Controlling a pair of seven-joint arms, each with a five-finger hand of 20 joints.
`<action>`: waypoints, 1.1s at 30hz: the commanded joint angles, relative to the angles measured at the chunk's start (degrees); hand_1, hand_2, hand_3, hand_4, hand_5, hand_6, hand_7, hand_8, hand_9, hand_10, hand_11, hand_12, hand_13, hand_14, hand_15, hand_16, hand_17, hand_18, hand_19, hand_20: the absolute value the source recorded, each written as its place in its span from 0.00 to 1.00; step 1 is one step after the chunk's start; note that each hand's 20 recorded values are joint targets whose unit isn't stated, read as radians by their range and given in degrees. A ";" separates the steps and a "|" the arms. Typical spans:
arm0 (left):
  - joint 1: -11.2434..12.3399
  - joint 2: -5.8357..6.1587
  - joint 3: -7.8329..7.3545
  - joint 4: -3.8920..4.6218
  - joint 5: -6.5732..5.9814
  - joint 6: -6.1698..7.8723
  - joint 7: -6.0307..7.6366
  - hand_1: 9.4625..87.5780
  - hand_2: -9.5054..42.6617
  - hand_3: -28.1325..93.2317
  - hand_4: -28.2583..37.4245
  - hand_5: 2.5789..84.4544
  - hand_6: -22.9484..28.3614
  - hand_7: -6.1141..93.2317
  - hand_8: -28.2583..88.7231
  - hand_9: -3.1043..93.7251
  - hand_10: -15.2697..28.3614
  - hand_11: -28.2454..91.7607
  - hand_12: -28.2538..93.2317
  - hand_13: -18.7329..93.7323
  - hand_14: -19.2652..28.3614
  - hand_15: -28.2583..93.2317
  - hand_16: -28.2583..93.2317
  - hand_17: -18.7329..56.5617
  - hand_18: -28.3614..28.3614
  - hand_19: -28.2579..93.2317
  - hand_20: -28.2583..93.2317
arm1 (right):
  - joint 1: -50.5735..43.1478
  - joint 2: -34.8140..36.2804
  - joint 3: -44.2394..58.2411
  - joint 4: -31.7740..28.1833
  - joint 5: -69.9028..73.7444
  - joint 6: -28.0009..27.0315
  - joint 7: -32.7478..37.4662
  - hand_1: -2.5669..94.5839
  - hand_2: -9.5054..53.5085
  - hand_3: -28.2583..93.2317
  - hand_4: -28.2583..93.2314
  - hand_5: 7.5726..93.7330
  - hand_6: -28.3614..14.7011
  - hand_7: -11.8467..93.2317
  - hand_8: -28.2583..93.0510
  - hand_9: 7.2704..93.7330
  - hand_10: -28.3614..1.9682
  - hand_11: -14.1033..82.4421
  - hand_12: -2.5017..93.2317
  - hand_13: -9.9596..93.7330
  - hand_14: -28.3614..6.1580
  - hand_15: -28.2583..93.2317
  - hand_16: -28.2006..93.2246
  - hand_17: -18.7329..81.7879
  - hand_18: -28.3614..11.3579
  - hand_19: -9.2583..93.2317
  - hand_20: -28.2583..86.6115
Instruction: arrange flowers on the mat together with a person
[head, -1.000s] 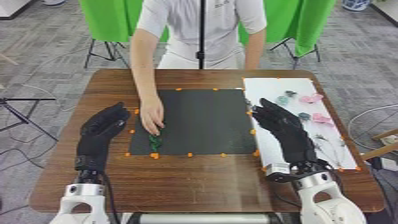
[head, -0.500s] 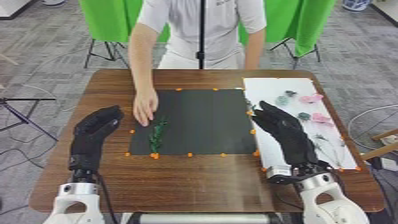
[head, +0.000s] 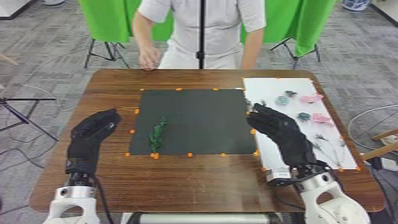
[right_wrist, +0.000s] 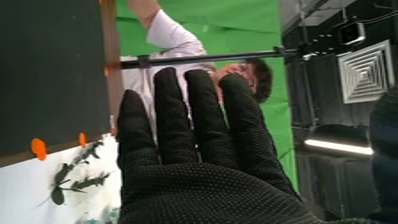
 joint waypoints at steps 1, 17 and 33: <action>-0.21 -0.08 1.07 0.75 0.42 -0.87 -0.61 0.58 0.16 0.71 0.24 0.59 0.44 0.30 0.25 0.52 0.62 0.43 0.34 0.52 0.70 0.35 0.26 0.43 0.67 0.26 0.43 | 0.07 3.47 -2.91 -2.66 -0.88 23.16 -6.49 0.26 0.00 0.81 0.00 0.48 0.54 0.22 0.15 0.55 0.48 0.23 0.16 0.59 0.44 0.36 0.36 0.54 0.33 0.26 0.54; 0.98 -0.14 0.61 -0.01 0.32 -0.47 -1.62 0.57 0.15 0.71 0.24 0.59 0.44 0.29 0.24 0.53 0.61 0.43 0.34 0.52 0.71 0.36 0.26 0.42 0.67 0.26 0.43 | -0.53 19.97 8.69 -3.84 -47.89 40.05 9.88 0.64 0.00 0.27 0.12 0.62 0.55 0.24 0.15 0.76 0.47 0.30 0.19 0.88 0.58 0.48 0.40 0.80 0.49 0.80 0.44; 1.38 -0.02 0.61 -0.47 0.75 -1.53 -2.54 0.56 0.14 0.71 0.24 0.59 0.44 0.29 0.23 0.53 0.62 0.43 0.34 0.52 0.71 0.37 0.26 0.41 0.68 0.26 0.43 | -4.99 23.96 12.56 -4.54 -62.64 17.60 18.99 0.46 0.00 0.70 0.00 0.73 0.61 0.26 0.15 0.86 0.56 0.32 0.20 0.95 0.66 0.51 0.44 0.83 0.54 0.88 0.36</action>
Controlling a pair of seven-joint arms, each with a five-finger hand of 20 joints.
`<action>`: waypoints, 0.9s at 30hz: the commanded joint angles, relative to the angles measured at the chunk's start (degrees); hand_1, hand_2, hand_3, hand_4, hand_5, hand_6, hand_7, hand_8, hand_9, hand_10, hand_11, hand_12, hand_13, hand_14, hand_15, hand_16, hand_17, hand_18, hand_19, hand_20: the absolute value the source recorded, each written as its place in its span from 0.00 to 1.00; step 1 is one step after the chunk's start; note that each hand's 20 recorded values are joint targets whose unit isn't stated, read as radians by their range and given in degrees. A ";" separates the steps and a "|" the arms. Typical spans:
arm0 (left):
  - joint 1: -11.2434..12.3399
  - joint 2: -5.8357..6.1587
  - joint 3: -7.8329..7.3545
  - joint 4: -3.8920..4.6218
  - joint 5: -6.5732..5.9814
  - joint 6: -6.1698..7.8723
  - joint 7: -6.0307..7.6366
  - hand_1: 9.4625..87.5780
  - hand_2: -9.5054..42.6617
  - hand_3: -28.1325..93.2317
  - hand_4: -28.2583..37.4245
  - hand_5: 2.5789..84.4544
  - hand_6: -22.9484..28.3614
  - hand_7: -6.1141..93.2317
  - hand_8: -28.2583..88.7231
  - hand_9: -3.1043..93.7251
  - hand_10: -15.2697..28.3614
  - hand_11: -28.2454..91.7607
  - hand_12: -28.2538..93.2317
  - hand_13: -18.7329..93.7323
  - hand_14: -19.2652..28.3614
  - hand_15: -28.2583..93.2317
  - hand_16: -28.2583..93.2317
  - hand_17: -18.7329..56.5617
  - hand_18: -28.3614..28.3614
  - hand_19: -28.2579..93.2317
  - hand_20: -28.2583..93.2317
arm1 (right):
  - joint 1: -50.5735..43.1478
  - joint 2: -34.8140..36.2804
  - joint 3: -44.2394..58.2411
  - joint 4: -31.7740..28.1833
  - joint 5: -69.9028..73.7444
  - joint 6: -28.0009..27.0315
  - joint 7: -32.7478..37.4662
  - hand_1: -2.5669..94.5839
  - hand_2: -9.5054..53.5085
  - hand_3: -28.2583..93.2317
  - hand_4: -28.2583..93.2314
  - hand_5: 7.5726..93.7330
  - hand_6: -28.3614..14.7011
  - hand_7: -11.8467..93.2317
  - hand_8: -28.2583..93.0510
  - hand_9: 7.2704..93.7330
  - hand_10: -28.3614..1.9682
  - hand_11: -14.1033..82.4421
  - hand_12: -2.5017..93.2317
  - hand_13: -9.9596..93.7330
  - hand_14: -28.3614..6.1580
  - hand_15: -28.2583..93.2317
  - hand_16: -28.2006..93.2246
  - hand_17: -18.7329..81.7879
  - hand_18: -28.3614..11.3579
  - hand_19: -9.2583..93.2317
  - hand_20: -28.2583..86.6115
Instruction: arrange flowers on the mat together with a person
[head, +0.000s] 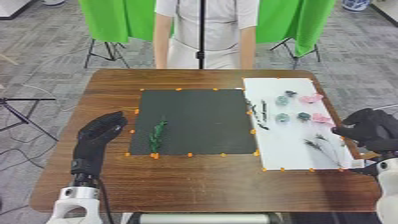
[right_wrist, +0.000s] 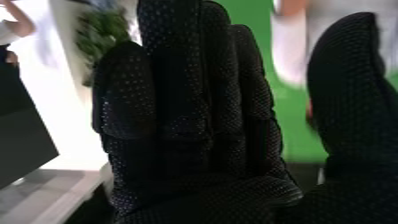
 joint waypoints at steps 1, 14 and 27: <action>1.27 -0.21 -0.20 -0.44 0.18 -0.69 -0.83 0.56 0.14 0.71 0.25 0.59 0.44 0.29 0.23 0.53 0.62 0.43 0.34 0.52 0.71 0.36 0.26 0.41 0.68 0.26 0.43 | -0.87 0.84 0.09 0.99 2.74 -4.61 3.12 0.46 0.00 0.70 0.00 0.73 0.61 0.25 0.15 0.86 0.55 0.32 0.20 0.95 0.67 0.52 0.44 0.84 0.54 0.88 0.36; 1.42 -0.43 -0.14 -0.59 0.29 -1.64 -1.56 0.55 0.13 0.72 0.25 0.59 0.44 0.29 0.23 0.52 0.62 0.43 0.34 0.52 0.71 0.36 0.26 0.41 0.68 0.27 0.43 | -0.15 1.60 -4.30 3.67 -1.08 -5.99 7.88 0.49 0.00 0.64 0.00 0.77 0.62 0.26 0.15 0.90 0.53 0.31 0.20 0.99 0.68 0.52 0.46 0.86 0.56 0.91 0.34; 1.57 -0.62 -0.10 -0.63 0.33 -1.80 -1.81 0.55 0.13 0.72 0.25 0.59 0.44 0.28 0.22 0.52 0.61 0.43 0.34 0.52 0.71 0.36 0.26 0.40 0.68 0.27 0.43 | -0.59 1.25 -6.89 5.57 1.52 0.63 8.28 0.63 0.00 0.55 0.00 0.84 0.67 0.28 0.24 0.98 0.60 0.36 0.21 1.00 0.73 0.57 0.43 0.88 0.55 0.96 0.33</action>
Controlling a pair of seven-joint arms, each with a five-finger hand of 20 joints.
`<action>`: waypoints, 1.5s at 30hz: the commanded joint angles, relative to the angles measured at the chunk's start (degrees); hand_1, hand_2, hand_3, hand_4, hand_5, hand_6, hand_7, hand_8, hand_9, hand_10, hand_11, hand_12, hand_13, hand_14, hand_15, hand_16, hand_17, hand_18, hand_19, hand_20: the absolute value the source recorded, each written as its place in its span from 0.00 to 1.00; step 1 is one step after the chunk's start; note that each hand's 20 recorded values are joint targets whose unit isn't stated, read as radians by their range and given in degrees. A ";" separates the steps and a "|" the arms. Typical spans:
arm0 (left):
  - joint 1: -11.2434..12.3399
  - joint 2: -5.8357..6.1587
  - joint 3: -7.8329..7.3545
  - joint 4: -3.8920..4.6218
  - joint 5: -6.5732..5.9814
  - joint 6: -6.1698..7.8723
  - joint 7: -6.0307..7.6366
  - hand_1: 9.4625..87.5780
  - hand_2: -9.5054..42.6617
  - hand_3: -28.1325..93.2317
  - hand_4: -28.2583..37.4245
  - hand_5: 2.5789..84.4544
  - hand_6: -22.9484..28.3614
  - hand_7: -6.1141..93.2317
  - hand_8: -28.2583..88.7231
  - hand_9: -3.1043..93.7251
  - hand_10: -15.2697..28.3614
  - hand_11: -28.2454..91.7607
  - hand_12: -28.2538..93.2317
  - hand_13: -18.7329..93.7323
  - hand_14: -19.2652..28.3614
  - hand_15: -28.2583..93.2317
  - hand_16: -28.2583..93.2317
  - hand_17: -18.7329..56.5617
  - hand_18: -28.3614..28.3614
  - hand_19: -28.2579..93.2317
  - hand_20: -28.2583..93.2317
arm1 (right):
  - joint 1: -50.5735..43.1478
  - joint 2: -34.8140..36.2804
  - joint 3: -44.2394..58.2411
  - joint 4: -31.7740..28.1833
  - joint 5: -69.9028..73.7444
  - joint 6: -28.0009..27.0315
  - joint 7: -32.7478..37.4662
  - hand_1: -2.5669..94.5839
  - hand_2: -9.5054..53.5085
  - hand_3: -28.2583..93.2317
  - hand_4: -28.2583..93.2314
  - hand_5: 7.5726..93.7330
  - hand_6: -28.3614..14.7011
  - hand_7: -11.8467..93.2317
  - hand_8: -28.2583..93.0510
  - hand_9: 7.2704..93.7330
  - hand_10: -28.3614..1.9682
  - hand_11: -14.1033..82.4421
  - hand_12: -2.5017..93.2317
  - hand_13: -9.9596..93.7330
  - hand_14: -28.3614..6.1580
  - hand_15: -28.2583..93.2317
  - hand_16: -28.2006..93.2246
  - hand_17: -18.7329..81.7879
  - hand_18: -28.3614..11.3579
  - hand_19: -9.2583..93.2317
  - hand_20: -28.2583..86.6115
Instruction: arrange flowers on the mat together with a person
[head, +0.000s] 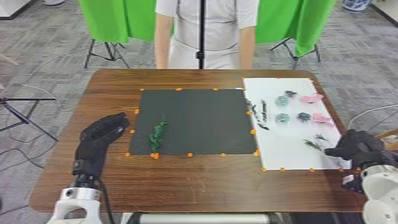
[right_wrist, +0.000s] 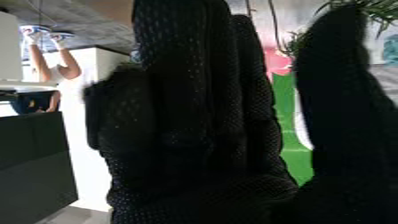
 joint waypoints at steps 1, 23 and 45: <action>1.06 -0.53 -0.02 -0.23 0.26 -0.72 -0.78 0.54 0.13 0.72 0.25 0.59 0.44 0.28 0.22 0.52 0.61 0.43 0.34 0.52 0.71 0.36 0.26 0.40 0.68 0.27 0.43 | -1.13 -0.16 -1.67 0.67 2.38 6.73 0.57 0.70 0.00 0.39 0.11 0.84 0.67 0.28 0.24 0.98 0.60 0.37 0.22 1.00 0.74 0.57 0.43 0.88 0.55 0.96 0.33; 1.01 -0.55 -0.16 -0.21 0.53 -1.63 -1.96 0.51 0.10 0.73 0.26 0.59 0.44 0.28 0.16 0.52 0.62 0.42 0.35 0.51 0.71 0.36 0.26 0.39 0.69 0.28 0.43 | 9.24 -11.14 -16.34 -8.80 17.03 19.56 4.59 0.94 0.00 0.00 0.51 0.95 0.69 0.30 0.29 1.00 0.62 0.54 0.18 1.00 0.77 0.71 0.39 0.92 0.48 1.00 0.51; 2.02 1.79 -0.78 -1.25 0.45 -1.23 -3.54 0.46 0.06 0.74 0.26 0.58 0.44 0.27 0.16 0.51 0.62 0.42 0.35 0.50 0.72 0.36 0.27 0.37 0.69 0.28 0.42 | 16.89 -31.21 -36.56 0.54 17.80 6.52 12.01 0.94 0.00 0.00 0.53 0.96 0.67 0.30 0.29 1.00 0.62 0.57 0.17 1.00 0.78 0.74 0.38 0.92 0.47 1.00 0.56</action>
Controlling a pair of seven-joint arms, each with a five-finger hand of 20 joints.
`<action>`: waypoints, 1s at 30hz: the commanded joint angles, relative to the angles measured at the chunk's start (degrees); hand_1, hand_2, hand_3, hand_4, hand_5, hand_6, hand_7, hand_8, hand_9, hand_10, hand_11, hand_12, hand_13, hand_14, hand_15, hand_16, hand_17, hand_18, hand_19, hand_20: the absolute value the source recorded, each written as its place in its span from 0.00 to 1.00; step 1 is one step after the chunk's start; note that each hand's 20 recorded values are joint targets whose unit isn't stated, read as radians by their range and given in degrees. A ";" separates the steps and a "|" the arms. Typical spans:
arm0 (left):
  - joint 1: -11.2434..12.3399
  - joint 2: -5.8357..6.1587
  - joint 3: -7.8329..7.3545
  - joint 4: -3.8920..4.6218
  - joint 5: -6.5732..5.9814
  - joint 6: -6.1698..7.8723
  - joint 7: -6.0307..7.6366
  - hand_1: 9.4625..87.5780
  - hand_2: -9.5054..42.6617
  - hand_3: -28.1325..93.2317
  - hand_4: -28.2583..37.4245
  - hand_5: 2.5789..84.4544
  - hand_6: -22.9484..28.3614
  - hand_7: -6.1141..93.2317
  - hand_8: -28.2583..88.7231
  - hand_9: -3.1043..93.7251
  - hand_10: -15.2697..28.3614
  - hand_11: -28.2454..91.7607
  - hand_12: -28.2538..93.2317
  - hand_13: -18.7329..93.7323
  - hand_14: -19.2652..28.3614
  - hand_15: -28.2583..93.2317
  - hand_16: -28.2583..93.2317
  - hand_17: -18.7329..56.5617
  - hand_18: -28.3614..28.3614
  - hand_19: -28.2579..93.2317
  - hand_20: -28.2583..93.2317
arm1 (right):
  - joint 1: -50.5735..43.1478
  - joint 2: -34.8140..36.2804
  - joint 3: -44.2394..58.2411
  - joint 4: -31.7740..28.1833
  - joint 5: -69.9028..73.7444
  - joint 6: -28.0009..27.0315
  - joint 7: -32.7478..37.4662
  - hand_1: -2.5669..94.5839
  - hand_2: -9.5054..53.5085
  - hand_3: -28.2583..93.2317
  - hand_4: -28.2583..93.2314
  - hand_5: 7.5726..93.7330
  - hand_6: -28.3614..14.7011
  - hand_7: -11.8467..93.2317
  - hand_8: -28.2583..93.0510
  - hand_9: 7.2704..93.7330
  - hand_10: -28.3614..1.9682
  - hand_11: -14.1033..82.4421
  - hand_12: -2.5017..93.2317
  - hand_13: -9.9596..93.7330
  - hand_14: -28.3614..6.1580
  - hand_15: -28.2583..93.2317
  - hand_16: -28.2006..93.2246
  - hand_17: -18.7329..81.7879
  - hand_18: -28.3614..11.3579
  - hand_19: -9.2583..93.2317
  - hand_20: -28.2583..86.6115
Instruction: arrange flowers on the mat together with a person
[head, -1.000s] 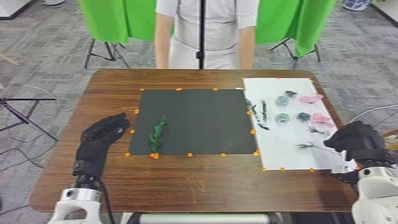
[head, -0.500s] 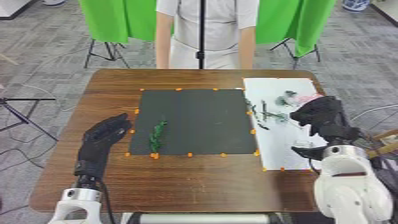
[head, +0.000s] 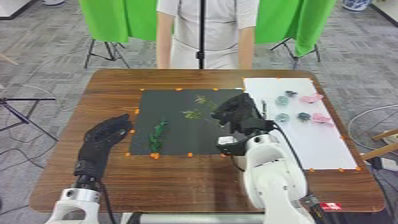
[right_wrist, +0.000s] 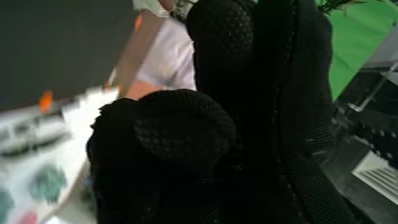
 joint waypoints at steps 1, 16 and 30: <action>1.23 1.07 -0.33 -0.58 0.05 0.67 -1.11 0.46 0.05 0.74 0.26 0.58 0.44 0.27 0.16 0.51 0.62 0.41 0.35 0.50 0.72 0.36 0.27 0.37 0.70 0.28 0.42 | -0.39 -3.68 -3.44 3.51 -0.21 -2.51 5.81 0.94 0.00 0.00 0.53 0.96 0.67 0.30 0.29 1.00 0.62 0.57 0.17 1.00 0.78 0.74 0.38 0.92 0.47 1.00 0.56; 1.64 2.24 -0.24 -1.23 -0.34 1.20 -1.84 0.41 0.04 0.74 0.26 0.58 0.45 0.25 0.17 0.51 0.62 0.41 0.35 0.49 0.73 0.36 0.27 0.36 0.70 0.29 0.42 | 0.15 -5.91 -5.57 7.06 4.60 -0.88 8.79 0.95 0.00 0.00 0.53 0.95 0.65 0.29 0.30 1.00 0.62 0.56 0.17 1.00 0.79 0.73 0.37 0.93 0.50 1.00 0.53; 1.71 2.23 -0.19 -1.36 -0.25 0.69 -2.33 0.40 0.04 0.74 0.26 0.58 0.46 0.24 0.17 0.50 0.63 0.41 0.35 0.49 0.74 0.35 0.27 0.35 0.71 0.29 0.42 | 1.65 -7.09 -5.53 10.07 3.95 -0.27 8.02 0.92 0.00 0.00 0.52 0.94 0.63 0.28 0.30 1.00 0.61 0.54 0.17 1.00 0.78 0.72 0.37 0.94 0.52 1.00 0.50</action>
